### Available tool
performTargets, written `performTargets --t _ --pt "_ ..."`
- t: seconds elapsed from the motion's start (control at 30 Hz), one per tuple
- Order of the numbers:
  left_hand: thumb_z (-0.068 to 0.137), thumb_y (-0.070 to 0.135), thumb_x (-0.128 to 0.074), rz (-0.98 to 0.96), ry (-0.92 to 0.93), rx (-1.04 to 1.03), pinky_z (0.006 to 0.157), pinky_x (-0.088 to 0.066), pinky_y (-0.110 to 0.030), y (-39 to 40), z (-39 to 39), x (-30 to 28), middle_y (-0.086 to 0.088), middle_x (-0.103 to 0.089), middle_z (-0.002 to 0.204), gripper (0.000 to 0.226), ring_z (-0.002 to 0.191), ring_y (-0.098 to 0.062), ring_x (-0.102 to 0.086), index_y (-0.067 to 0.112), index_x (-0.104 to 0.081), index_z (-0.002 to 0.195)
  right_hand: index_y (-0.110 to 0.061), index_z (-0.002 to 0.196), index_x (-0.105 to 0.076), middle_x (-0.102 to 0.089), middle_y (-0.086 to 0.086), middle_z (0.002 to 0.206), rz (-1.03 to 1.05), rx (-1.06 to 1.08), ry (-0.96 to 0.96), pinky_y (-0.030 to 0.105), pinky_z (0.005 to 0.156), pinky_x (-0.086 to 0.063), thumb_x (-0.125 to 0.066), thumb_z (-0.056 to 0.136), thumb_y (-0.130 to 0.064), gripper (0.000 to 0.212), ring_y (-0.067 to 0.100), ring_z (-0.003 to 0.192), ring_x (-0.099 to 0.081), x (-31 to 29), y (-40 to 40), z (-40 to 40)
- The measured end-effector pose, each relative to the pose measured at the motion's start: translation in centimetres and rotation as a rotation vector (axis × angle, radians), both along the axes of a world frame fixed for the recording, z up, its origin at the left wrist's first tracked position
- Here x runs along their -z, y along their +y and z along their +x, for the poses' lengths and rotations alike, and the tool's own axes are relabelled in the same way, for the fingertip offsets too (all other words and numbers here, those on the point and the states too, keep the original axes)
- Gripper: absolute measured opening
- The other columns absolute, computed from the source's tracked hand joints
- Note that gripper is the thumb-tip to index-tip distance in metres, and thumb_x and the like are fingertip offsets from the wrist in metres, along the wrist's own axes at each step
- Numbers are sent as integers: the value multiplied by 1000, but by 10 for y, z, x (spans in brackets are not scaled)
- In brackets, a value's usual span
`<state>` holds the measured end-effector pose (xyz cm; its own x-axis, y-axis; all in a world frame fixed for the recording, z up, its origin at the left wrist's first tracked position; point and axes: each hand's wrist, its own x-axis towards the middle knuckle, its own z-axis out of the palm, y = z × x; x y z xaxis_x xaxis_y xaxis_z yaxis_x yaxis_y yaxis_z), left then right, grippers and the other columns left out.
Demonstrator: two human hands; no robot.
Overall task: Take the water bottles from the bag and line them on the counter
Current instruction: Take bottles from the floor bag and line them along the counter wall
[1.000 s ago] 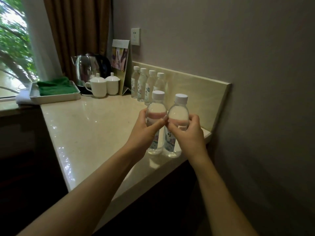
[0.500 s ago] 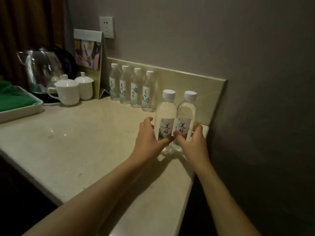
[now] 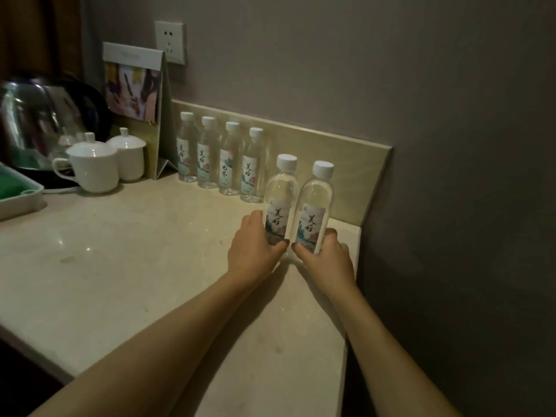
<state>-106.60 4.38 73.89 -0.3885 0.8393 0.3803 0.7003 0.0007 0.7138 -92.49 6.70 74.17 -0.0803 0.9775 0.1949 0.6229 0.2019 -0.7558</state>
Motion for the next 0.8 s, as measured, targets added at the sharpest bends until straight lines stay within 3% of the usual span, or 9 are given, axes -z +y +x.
performTargets --t 0.3,0.43,0.67,0.8 --pt "76 55 -73 -117 73 -131 79 -54 -43 27 -13 -4 -3 -64 112 61 101 -26 -63 17 -49 117 -23 117 -38 -60 2 119 -9 27 -83 26 60 -46 -65 84 -51 51 20 98 -61 -5 22 -17" --pt "77 57 -71 -119 84 -137 76 -54 -41 36 -17 -3 -2 -64 107 54 96 -26 -63 18 -51 109 -22 119 -40 -60 2 121 -1 33 -62 33 70 -51 -65 84 -49 52 24 105 -62 -5 31 -23" --pt "77 61 -68 -125 107 -90 81 -54 -44 63 -32 -5 -3 -63 111 55 101 -27 -63 22 -54 114 -19 119 -41 -61 6 122 -4 111 -72 38 80 -53 -66 83 -50 53 29 109 -61 -6 58 -40" --pt "80 60 -66 -121 118 -53 83 -54 -43 85 -41 -6 -4 -62 116 56 103 -28 -63 22 -55 119 -19 119 -41 -61 6 123 -10 197 -109 38 76 -51 -64 83 -53 55 30 109 -60 -4 77 -54"
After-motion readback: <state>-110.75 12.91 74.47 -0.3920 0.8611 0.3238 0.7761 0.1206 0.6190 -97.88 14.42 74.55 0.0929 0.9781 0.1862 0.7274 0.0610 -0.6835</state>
